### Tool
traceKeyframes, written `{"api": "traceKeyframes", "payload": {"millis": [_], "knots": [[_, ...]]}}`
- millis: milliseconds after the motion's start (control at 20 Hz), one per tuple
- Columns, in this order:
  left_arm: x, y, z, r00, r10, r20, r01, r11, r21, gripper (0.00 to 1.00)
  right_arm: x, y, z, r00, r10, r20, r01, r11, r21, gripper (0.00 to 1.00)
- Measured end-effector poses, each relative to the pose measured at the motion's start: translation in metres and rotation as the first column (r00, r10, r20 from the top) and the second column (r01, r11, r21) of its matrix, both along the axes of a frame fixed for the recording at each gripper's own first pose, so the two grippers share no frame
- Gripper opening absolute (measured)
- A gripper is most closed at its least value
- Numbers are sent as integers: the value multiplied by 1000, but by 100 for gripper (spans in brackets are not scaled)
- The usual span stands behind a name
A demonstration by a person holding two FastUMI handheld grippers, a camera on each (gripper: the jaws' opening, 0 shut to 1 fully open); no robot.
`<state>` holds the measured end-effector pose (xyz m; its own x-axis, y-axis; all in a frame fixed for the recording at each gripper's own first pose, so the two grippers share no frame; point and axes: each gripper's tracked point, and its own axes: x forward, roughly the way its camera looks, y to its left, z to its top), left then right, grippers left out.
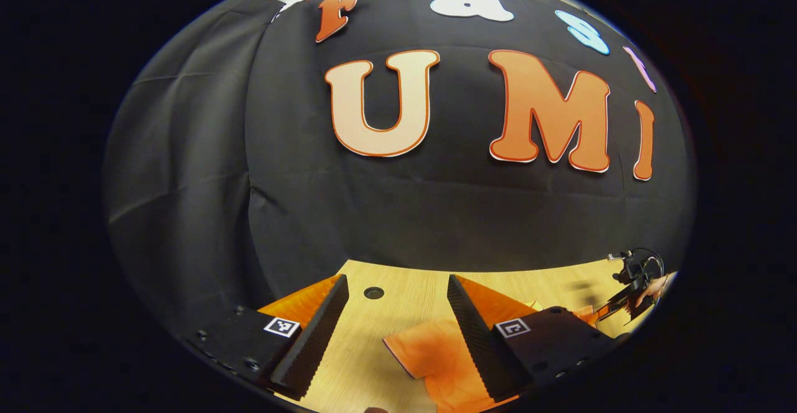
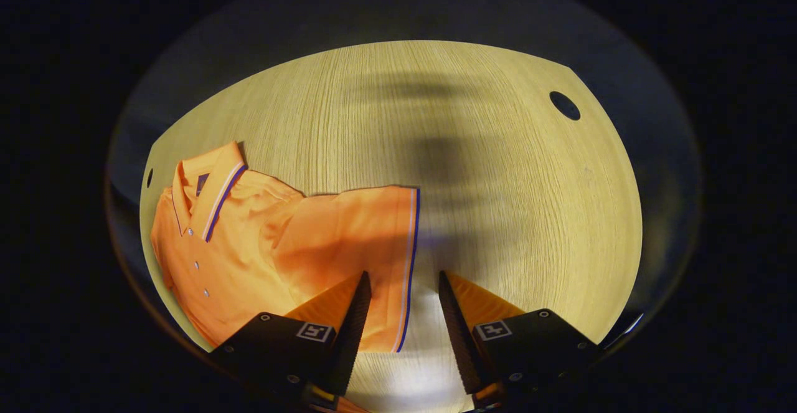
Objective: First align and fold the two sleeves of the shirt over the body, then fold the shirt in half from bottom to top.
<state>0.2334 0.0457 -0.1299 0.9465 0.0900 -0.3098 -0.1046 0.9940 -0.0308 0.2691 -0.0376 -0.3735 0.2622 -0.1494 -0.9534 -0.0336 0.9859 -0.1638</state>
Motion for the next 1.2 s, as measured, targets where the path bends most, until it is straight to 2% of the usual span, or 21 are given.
{"api": "traceKeyframes", "payload": {"millis": [50, 150, 200, 300, 400, 450, 600, 850, 1200], "knots": [[0, -3, -3, 1000, -2, -2, 2, 1000, -10, 98, -1, 1, 0, 1000, 0, -5, 0, 1000, 2, 69], [-2, -6, -4, 1000, -6, -8, 6, 1000, -18, 98, -2, 5, -1, 1000, -9, 2, 9, 1000, 6, 53], [-3, -5, -2, 1000, -5, -6, 5, 1000, -19, 98, 0, 8, 0, 1000, -7, 5, 7, 1000, 14, 32], [-6, 2, 0, 1000, 7, 0, -7, 1000, -13, 98, 0, 10, 0, 1000, 13, 13, -13, 1000, 15, 9], [-12, 8, 4, 1000, 14, 7, -14, 1000, -8, 98, 5, 18, 2, 999, 14, 41, -17, 998, 55, 9], [-14, 12, 4, 1000, 18, 9, -18, 1000, -7, 98, 2, 24, 0, 1000, 1, 31, -4, 997, 82, 1], [-26, 26, 6, 999, 33, 11, -33, 999, -1, 98, 3, 28, 9, 998, 4, 60, -9, 997, 82, 0], [-41, 44, 4, 999, 35, 13, -35, 999, -15, 98, 0, 67, 51, 990, -7, 140, -18, 985, 173, 0], [-55, 71, 0, 999, -26, 23, 26, 1000, -11, 98, -13, 128, 98, 970, 38, 239, -86, 977, 193, 0]]}}
